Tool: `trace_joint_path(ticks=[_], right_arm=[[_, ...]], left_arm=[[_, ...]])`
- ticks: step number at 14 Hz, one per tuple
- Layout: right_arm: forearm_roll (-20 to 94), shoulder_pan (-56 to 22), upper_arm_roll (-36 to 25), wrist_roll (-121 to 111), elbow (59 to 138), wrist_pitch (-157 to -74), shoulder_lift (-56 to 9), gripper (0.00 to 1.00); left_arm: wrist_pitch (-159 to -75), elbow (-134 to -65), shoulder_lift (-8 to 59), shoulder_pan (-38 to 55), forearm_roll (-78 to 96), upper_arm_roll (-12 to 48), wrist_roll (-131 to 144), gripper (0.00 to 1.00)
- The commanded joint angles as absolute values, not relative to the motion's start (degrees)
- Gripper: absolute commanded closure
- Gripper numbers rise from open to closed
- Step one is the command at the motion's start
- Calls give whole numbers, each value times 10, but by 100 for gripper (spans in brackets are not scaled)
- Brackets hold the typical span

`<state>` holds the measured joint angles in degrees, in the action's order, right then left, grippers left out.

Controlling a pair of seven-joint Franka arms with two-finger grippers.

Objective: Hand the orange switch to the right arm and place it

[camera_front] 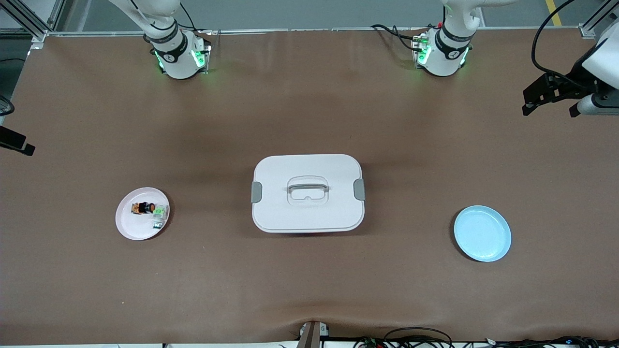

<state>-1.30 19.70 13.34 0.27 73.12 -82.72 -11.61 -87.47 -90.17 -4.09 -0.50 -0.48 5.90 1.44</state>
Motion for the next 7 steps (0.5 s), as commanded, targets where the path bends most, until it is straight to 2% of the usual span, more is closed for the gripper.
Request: trace_joint_path(ticks=[1,4,7], right_arm=[[-8,196,136,11,737,-823,-105,0],[-6,166,126,14,738,-819,-103,0],[-4,105,57,14,750,-818,-86,0]], left_arm=[[-869,-902,-46,-5,-1,58,5,0],[-870,-902,-46,-5,0,58,7,0],[-869,-903,-50,-6,0,58,7,0]])
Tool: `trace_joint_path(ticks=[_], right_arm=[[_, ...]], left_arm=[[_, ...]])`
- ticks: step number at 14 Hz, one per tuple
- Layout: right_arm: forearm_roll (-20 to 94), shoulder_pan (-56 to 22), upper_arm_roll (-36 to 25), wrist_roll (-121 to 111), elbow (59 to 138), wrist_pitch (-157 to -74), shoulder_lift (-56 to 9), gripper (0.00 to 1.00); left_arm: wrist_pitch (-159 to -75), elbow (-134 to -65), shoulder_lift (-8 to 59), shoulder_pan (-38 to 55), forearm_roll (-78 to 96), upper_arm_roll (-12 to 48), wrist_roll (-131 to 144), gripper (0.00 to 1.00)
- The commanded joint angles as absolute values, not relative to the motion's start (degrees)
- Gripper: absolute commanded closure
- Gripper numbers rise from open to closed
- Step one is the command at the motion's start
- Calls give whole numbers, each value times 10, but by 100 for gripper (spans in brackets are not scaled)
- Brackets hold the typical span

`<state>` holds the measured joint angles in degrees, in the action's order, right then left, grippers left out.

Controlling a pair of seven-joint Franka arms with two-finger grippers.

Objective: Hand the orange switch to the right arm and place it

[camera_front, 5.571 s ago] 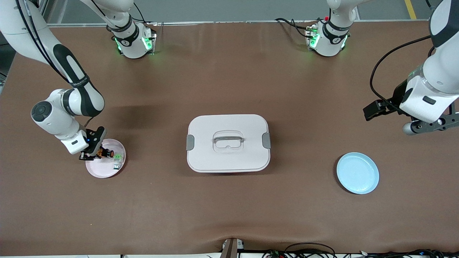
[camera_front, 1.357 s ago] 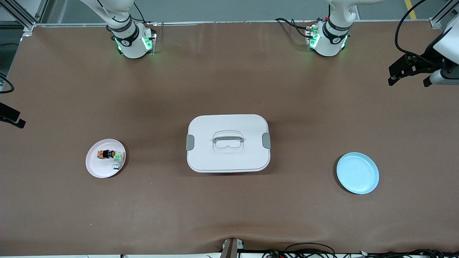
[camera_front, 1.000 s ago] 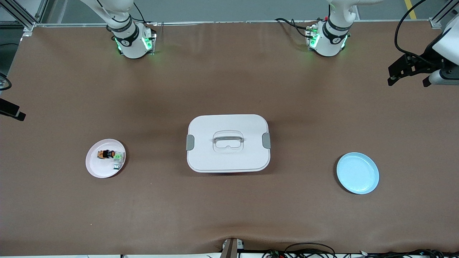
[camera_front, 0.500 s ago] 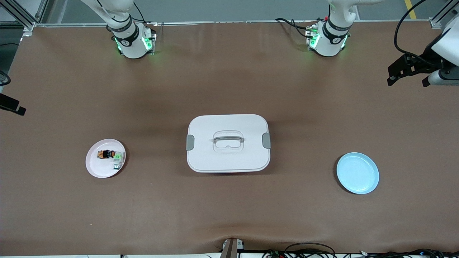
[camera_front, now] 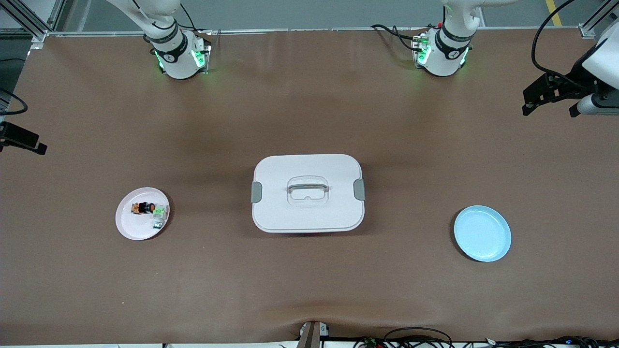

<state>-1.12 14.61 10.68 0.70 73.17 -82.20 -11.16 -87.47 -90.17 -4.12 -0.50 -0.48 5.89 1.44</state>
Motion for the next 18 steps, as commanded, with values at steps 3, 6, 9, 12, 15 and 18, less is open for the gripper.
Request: trace_joint_path(ticks=[3,6,9,12,15,18], right_arm=[[-3,70,14,6,751,-796,-69,0],[-1,49,-4,2,760,-791,-57,0],[32,33,-39,-1,797,-804,-38,0],[33,8,-50,-1,830,-823,-15,0],[33,10,-52,0,835,-821,-11,0],[28,7,-49,-2,850,-833,-1,0]], left_arm=[[-867,-903,-52,-6,0,55,5,0],[-863,-903,-55,-6,0,55,4,0],[-856,-902,-55,-6,-1,55,1,0],[-857,-901,-54,-6,-1,55,-1,0],[-858,-899,-54,-6,0,55,-1,0],[-858,-901,-54,-6,-1,55,-1,0]])
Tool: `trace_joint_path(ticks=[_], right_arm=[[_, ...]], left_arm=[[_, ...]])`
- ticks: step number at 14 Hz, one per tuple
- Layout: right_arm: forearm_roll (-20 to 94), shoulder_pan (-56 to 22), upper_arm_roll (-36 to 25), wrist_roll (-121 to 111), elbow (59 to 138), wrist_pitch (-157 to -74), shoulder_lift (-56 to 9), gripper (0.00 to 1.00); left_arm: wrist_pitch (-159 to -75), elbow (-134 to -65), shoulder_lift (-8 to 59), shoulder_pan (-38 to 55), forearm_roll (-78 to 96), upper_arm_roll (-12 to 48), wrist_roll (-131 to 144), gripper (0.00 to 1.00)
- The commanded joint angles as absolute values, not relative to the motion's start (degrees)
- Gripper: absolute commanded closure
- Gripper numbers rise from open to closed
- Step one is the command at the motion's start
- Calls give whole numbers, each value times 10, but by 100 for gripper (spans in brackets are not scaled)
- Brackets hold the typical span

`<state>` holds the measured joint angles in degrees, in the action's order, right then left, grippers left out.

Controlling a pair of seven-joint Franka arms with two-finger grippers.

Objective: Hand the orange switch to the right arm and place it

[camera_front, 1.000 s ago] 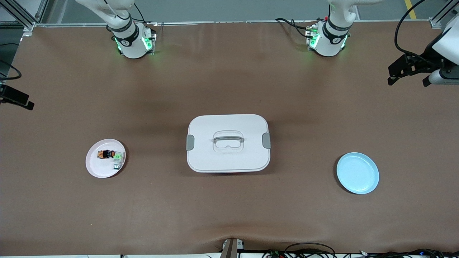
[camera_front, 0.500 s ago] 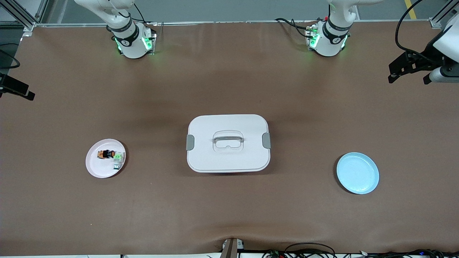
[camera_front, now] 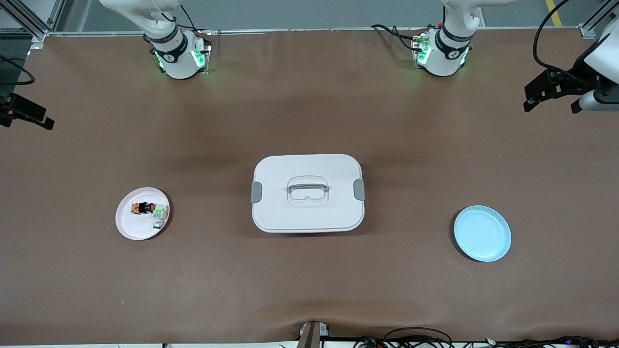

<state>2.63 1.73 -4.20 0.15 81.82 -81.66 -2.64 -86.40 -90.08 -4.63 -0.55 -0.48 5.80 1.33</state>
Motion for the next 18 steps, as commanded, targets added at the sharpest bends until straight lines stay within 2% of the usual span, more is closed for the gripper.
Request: trace_joint_path(ticks=[1,4,11,18], right_arm=[[28,6,-49,-2,866,-843,10,0],[25,-6,-49,-4,900,-866,32,0],[4,-27,-47,0,896,-869,30,0],[7,-1,-39,4,896,-867,28,0]], left_arm=[[-858,-900,-54,-6,0,55,-1,0],[-858,-896,-54,-5,3,55,-1,0],[-857,-883,-46,-6,4,54,4,0],[-857,-875,-38,-5,5,55,45,0]])
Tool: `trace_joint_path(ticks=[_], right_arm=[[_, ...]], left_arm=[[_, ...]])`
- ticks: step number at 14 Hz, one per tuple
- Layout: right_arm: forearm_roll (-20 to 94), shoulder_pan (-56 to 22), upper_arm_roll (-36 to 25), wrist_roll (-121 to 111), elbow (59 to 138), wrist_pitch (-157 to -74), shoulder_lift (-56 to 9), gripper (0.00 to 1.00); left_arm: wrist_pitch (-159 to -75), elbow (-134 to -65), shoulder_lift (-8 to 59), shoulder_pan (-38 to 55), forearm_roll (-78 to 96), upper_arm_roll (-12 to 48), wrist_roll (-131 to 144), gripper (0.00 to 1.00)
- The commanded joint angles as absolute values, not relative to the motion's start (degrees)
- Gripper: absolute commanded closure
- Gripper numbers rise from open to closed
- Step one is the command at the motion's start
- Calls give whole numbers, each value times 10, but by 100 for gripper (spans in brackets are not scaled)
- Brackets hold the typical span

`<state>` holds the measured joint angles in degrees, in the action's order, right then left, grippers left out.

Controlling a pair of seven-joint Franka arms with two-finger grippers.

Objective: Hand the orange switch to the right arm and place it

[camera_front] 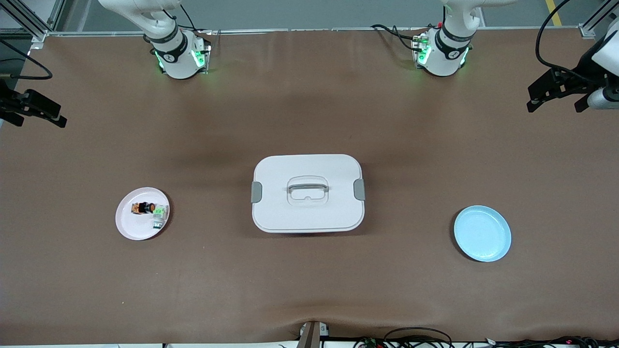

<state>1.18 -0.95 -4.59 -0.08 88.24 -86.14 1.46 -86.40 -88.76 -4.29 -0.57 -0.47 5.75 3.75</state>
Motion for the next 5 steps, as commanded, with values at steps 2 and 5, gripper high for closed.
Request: trace_joint_path(ticks=[2,5], right_arm=[[7,7,-27,4,897,-867,27,0],[7,10,-26,4,897,-867,27,0]], left_arm=[[-857,-875,-39,-4,5,55,62,0],[-857,-875,-39,-3,4,57,67,0]])
